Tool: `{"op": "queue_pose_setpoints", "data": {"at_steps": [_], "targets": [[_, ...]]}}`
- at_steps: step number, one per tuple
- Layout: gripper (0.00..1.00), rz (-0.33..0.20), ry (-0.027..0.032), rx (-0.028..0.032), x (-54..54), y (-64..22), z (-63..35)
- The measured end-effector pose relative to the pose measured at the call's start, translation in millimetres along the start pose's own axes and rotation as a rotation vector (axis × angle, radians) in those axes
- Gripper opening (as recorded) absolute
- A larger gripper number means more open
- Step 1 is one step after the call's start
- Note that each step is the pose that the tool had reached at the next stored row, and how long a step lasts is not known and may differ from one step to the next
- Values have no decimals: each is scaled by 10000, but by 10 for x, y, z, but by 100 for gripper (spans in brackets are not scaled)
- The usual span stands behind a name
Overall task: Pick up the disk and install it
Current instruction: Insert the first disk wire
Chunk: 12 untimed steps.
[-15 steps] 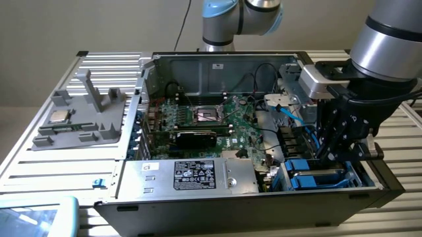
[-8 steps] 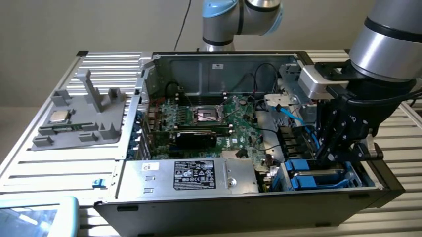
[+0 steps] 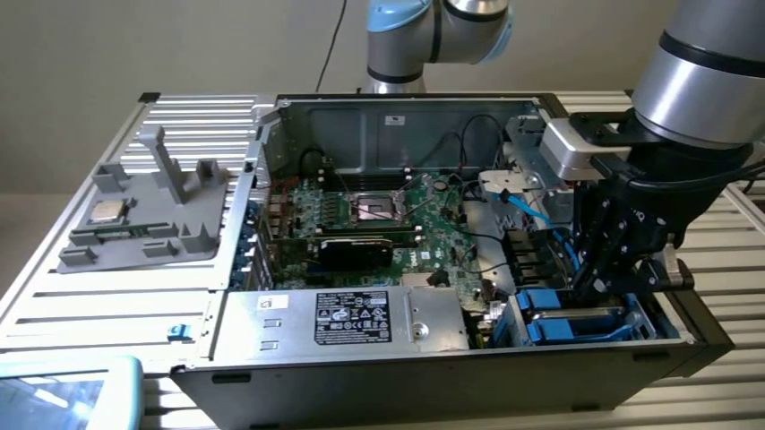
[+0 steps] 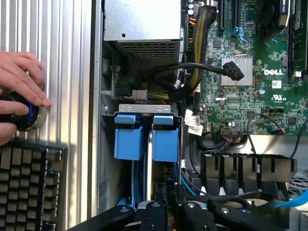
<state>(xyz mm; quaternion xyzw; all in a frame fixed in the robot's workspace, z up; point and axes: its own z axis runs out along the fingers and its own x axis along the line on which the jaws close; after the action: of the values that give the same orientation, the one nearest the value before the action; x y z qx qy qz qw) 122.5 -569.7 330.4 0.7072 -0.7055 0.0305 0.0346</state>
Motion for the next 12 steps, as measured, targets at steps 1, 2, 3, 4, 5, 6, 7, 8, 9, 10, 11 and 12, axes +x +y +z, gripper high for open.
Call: {"op": "queue_pose_setpoints", "data": {"at_steps": [1, 2, 3, 4, 5, 6, 7, 8, 9, 10, 11, 12], "targets": [[17, 3, 2, 0, 0, 0, 0], [17, 5, 2, 0, 0, 0, 0], [17, 6, 2, -1, 0, 0, 0], [17, 7, 3, 0, -1, 0, -1], [17, 7, 3, 0, -1, 0, 0], [17, 8, 5, -1, -4, 0, -1], [17, 8, 6, -1, -7, 0, -1], [17, 9, 5, 0, -6, 0, -1], [17, 9, 6, -1, -6, 0, -1], [17, 10, 6, -1, -6, 0, -2], [17, 10, 6, -1, -6, 0, -1], [17, 10, 7, -2, -5, 0, -2]]}}
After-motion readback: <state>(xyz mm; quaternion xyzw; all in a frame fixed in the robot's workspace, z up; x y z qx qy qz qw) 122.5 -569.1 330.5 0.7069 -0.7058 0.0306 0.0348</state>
